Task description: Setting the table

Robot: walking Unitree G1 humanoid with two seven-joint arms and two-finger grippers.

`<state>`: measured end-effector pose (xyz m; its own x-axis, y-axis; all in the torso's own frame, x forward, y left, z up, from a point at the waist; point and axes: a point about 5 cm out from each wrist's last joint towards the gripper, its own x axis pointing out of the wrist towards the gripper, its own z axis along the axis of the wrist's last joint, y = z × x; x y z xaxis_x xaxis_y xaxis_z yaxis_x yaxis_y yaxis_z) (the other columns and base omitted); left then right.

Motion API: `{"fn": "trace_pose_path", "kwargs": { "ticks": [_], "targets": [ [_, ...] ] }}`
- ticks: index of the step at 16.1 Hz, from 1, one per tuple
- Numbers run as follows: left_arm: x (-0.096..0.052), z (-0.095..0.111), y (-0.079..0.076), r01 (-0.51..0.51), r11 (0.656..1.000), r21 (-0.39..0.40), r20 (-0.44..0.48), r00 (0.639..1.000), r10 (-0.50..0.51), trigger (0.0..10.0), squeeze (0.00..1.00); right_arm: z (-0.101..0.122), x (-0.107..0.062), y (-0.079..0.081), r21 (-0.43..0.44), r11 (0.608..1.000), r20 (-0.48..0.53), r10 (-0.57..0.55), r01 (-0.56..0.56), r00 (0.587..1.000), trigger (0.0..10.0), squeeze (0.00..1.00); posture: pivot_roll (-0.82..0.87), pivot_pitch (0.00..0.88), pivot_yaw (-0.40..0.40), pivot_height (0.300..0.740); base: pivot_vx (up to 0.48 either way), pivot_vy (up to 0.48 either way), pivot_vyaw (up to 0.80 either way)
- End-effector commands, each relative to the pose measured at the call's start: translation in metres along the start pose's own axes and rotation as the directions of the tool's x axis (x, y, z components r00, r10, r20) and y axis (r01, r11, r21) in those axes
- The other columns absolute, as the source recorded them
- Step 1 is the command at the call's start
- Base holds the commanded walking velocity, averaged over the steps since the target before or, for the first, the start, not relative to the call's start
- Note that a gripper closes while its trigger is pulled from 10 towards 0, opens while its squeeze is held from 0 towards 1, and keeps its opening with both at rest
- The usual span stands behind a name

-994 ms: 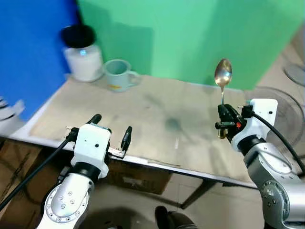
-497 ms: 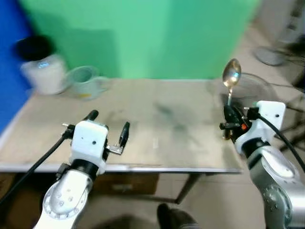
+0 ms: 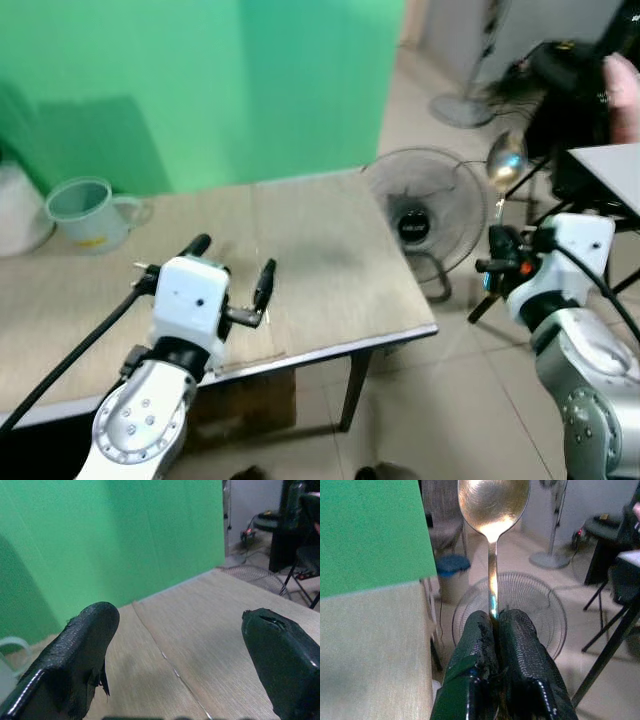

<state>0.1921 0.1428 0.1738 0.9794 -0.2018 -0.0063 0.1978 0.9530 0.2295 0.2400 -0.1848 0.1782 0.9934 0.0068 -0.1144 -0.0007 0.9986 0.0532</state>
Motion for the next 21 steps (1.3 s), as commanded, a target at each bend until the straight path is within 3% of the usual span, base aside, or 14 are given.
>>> {"fn": "trace_pose_path", "kwargs": {
  "ticks": [1,6,12,21],
  "targets": [
    [-0.001,-0.001,0.004,-0.012,1.0,0.017,-0.005,1.0,0.012,10.0,0.0,0.001,-0.002,0.004,0.003,1.0,0.002,0.016,-0.016,1.0,10.0,0.0,0.01,0.06,0.002,0.74,0.0,0.0,-0.8],
    [0.002,-0.001,0.018,-0.099,0.995,0.028,-0.001,0.995,0.099,10.0,0.0,-0.001,0.003,0.003,0.015,1.0,-0.013,-0.025,0.025,1.0,10.0,0.0,0.0,0.057,0.008,0.74,0.0,0.0,-0.8],
    [0.002,-0.003,0.018,-0.132,0.991,-0.007,0.003,0.991,0.132,10.0,0.0,-0.003,0.003,0.003,0.001,1.0,-0.044,-0.027,0.027,0.999,10.0,0.0,-0.01,0.059,0.0,0.74,0.0,0.0,-0.8],
    [0.013,-0.002,0.026,-0.191,0.981,0.011,0.051,0.98,0.19,10.0,0.0,-0.025,0.0,0.0,-0.069,0.998,-0.226,-0.02,0.004,0.974,10.0,0.0,-0.03,0.065,0.003,0.74,0.0,0.0,-0.8]
  ]
}}
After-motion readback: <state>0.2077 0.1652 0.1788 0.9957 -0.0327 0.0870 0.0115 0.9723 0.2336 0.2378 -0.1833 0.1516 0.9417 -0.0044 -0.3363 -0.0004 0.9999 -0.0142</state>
